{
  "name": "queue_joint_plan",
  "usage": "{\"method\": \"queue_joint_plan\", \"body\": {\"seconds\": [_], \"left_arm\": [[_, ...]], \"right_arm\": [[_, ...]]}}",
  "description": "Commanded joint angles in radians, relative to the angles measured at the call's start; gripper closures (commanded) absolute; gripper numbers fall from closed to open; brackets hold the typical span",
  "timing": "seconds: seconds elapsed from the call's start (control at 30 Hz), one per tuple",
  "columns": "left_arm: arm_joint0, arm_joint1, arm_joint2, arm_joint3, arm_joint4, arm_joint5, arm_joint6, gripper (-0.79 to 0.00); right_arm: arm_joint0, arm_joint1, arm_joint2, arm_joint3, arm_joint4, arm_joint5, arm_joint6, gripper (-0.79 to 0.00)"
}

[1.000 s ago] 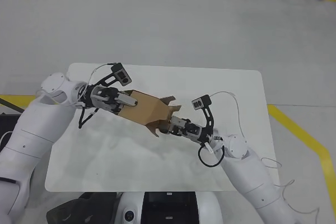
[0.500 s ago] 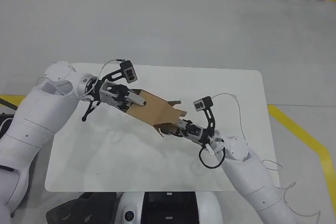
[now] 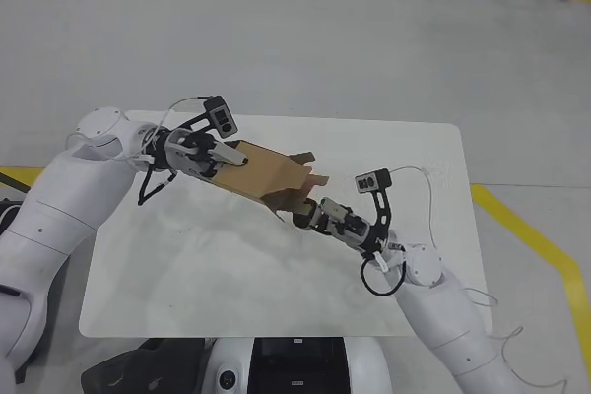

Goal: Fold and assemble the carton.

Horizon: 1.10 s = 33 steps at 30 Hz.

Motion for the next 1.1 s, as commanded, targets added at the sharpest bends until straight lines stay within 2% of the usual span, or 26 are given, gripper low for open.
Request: {"method": "queue_joint_plan", "body": {"seconds": [0.0, 0.53, 0.73, 1.07], "left_arm": [[-0.002, 0.001, 0.005, -0.003, -0.004, 0.001, 0.0, 0.0], [-0.014, -0.006, 0.074, -0.022, -0.01, 0.005, 0.0, 0.0], [-0.025, -0.005, 0.088, -0.02, -0.01, 0.003, 0.0, 0.0], [-0.034, -0.001, 0.104, -0.033, -0.013, -0.004, 0.0, 0.0]], "right_arm": [[0.007, -0.001, -0.005, 0.001, -0.009, 0.011, -0.001, -0.662], [0.039, -0.011, -0.044, 0.001, -0.026, 0.03, -0.008, -0.64], [0.033, -0.009, -0.045, -0.01, -0.047, 0.049, -0.006, -0.656], [0.039, -0.011, -0.062, -0.025, -0.091, 0.089, -0.028, -0.637]]}}
